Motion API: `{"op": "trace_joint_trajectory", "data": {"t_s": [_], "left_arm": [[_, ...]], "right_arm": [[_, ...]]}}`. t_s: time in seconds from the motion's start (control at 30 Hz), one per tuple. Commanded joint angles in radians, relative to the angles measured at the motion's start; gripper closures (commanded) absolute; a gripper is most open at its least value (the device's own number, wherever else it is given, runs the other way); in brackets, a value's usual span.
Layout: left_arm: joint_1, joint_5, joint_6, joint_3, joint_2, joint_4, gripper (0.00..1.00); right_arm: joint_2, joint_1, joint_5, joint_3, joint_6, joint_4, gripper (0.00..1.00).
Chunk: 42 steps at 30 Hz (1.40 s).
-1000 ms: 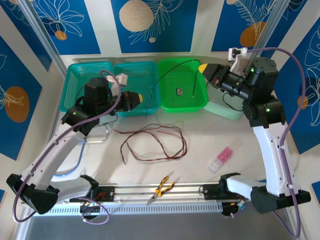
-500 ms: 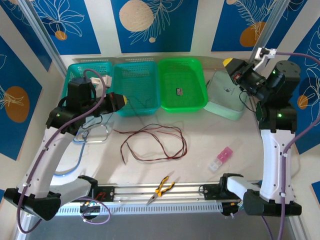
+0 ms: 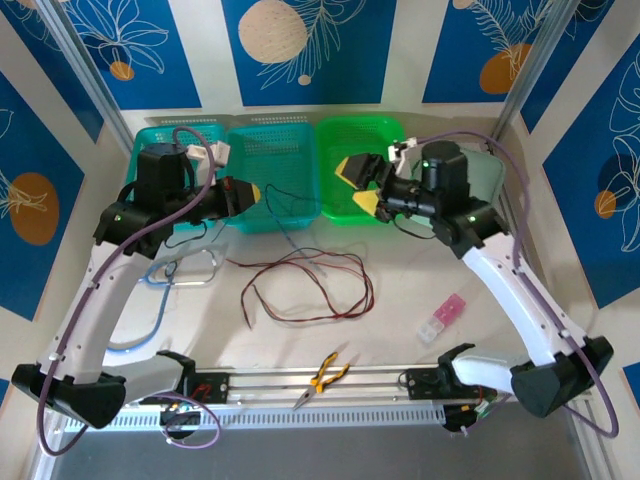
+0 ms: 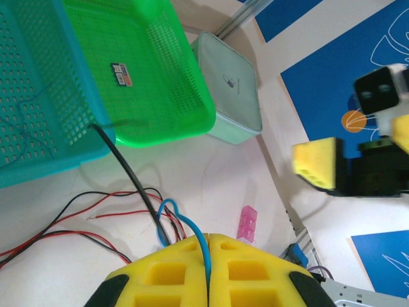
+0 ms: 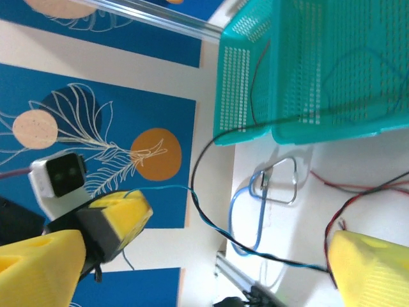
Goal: Untangle the cables
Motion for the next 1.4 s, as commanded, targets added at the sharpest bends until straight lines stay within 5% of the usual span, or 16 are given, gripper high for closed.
{"op": "trace_joint_trajectory", "data": {"t_s": [0.0, 0.87, 1.0, 1.23, 1.3, 1.37], "left_arm": [[0.004, 0.046, -0.01, 0.034, -0.003, 0.007, 1.0], [-0.062, 0.127, -0.04, 0.033, -0.016, 0.037, 1.0], [-0.067, 0.116, -0.045, 0.033, -0.022, 0.039, 1.0], [-0.068, 0.094, -0.03, 0.05, -0.039, 0.01, 1.0], [-0.066, 0.097, -0.033, 0.049, -0.04, 0.013, 1.0], [-0.066, 0.097, -0.035, 0.05, -0.04, 0.016, 1.0]], "right_arm": [[0.039, 0.041, 0.035, -0.024, 0.102, 0.136, 0.01], [0.606, 0.256, -0.177, 0.112, 0.528, 0.735, 0.0], [0.615, 0.265, -0.154, 0.106, 0.533, 0.773, 0.16], [0.608, 0.243, -0.157, 0.115, 0.552, 0.805, 0.73], [0.611, 0.24, -0.18, 0.125, 0.556, 0.805, 0.68], [0.608, 0.24, -0.191, 0.128, 0.559, 0.79, 0.5]]}}
